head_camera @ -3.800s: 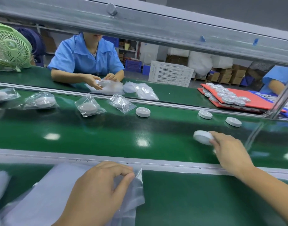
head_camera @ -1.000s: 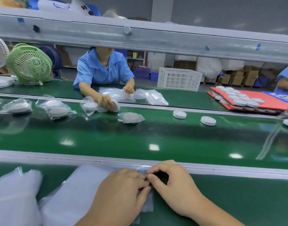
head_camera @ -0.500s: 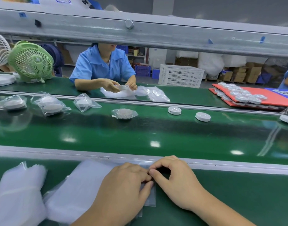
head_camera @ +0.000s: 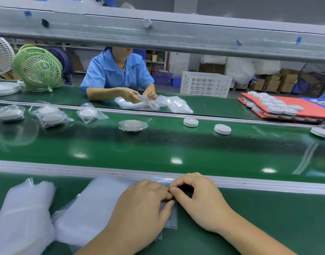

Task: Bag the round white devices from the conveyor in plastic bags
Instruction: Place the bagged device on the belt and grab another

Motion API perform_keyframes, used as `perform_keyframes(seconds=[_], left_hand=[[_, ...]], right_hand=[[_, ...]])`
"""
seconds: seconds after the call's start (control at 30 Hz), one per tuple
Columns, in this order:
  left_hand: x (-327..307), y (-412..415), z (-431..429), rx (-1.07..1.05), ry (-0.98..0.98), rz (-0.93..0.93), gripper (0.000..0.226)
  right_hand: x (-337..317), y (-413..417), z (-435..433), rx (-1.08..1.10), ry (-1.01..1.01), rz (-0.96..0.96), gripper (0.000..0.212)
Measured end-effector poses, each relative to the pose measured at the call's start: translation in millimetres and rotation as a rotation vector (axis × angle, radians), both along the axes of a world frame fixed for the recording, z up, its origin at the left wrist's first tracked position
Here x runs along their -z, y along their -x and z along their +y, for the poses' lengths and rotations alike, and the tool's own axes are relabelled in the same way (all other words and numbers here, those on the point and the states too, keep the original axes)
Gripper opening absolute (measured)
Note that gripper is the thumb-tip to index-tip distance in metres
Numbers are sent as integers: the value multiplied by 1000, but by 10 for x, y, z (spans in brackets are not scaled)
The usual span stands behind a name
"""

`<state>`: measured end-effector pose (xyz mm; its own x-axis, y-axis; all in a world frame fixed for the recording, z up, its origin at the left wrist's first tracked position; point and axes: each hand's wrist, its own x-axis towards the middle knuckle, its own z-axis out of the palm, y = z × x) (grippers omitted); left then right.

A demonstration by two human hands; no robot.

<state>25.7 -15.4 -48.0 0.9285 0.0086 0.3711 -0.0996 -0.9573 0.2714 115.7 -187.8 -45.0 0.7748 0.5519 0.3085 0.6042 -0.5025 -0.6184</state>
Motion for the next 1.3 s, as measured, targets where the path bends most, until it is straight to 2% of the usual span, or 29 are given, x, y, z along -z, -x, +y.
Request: perform_keyframes(seconds=[0.87,1.3], left_hand=[[7,5,6,14,44,-8,40],[-30,30,-7,14,23,-8,34]], right_hand=[[3,-5,-2,-25,-18,-30,13],[-7,-6,-12,-17,-16,-6,8]])
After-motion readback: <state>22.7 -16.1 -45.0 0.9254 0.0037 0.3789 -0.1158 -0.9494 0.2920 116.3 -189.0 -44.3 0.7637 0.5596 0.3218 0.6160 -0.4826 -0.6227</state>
